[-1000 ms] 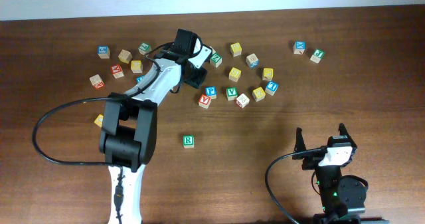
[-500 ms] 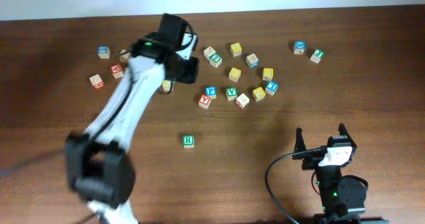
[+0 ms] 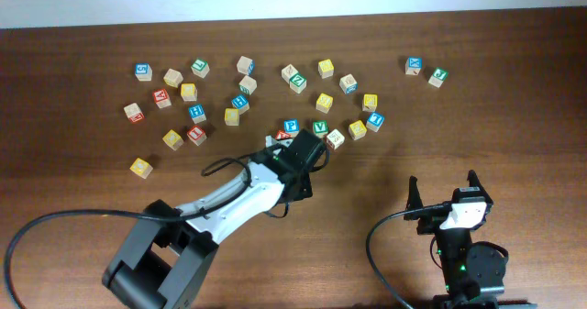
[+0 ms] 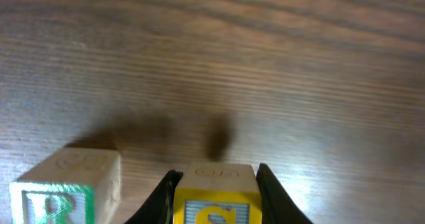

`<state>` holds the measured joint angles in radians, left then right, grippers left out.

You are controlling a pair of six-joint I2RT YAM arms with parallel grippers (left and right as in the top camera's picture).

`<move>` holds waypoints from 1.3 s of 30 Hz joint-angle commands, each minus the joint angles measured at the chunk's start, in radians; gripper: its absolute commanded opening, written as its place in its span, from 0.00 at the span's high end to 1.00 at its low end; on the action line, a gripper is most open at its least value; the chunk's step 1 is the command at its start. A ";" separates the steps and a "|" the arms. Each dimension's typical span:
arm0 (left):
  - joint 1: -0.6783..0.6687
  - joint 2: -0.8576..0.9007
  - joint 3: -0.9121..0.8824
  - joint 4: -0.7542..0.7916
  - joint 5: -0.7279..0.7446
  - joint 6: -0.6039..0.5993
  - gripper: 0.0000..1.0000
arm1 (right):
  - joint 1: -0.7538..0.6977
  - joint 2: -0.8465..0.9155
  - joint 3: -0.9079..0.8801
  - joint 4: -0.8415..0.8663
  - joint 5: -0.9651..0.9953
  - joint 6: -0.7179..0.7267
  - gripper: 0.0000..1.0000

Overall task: Spell out RSS
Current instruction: 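Carry the S block toward the R block with the left gripper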

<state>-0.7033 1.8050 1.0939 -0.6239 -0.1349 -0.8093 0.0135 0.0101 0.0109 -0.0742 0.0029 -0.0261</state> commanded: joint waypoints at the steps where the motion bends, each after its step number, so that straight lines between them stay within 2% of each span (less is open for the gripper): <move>1: -0.002 -0.004 -0.050 0.048 -0.090 0.035 0.78 | -0.007 -0.006 -0.005 -0.007 0.006 0.008 0.02; 2: -0.002 -0.004 -0.050 0.056 -0.090 0.075 0.78 | -0.007 -0.006 -0.005 -0.007 0.006 0.008 0.02; 4: -0.002 -0.004 -0.050 0.051 -0.088 0.078 0.76 | -0.007 -0.006 -0.005 -0.007 0.006 0.008 0.02; 6: -0.002 -0.004 -0.050 0.047 -0.055 0.078 0.69 | -0.007 -0.006 -0.005 -0.007 0.006 0.008 0.02; 11: -0.002 -0.004 -0.050 0.033 -0.045 0.078 0.66 | -0.007 -0.006 -0.005 -0.007 0.006 0.008 0.02; 13: -0.002 -0.004 -0.050 0.020 -0.043 0.077 0.76 | -0.007 -0.006 -0.005 -0.007 0.007 0.008 0.02; 18: -0.002 -0.004 -0.050 0.002 -0.038 0.077 0.75 | -0.007 -0.006 -0.005 -0.007 0.006 0.008 0.01; 19: -0.002 -0.004 -0.050 0.002 -0.037 0.077 0.71 | -0.007 -0.006 -0.005 -0.007 0.006 0.008 0.02; 20: -0.002 -0.004 -0.050 0.002 -0.031 0.077 0.56 | -0.007 -0.006 -0.005 -0.007 0.007 0.008 0.02; 21: -0.002 -0.004 -0.050 0.003 -0.023 0.078 0.54 | -0.007 -0.006 -0.005 -0.007 0.006 0.008 0.02; 30: -0.001 -0.004 -0.050 0.098 -0.046 0.078 0.50 | -0.007 -0.006 -0.005 -0.007 0.007 0.008 0.02; 32: 0.002 -0.004 -0.050 0.116 -0.108 0.082 0.47 | -0.007 -0.006 -0.005 -0.007 0.007 0.008 0.02; 35: 0.018 -0.005 -0.040 0.153 -0.124 0.152 0.40 | -0.007 -0.006 -0.005 -0.007 0.006 0.008 0.02; 36: 0.029 -0.005 -0.026 0.153 -0.125 0.153 0.41 | -0.007 -0.006 -0.005 -0.007 0.006 0.008 0.02; 37: 0.054 -0.005 0.010 0.151 -0.122 0.183 0.57 | -0.007 -0.006 -0.005 -0.007 0.006 0.008 0.02; 38: 0.066 -0.005 0.028 0.145 -0.096 0.202 0.59 | -0.007 -0.006 -0.005 -0.007 0.006 0.008 0.02; 39: 0.079 -0.005 0.041 0.141 -0.040 0.228 0.55 | -0.007 -0.006 -0.005 -0.007 0.007 0.008 0.02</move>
<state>-0.6651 1.8050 1.0695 -0.4828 -0.2321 -0.6571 0.0135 0.0101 0.0109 -0.0742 0.0029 -0.0257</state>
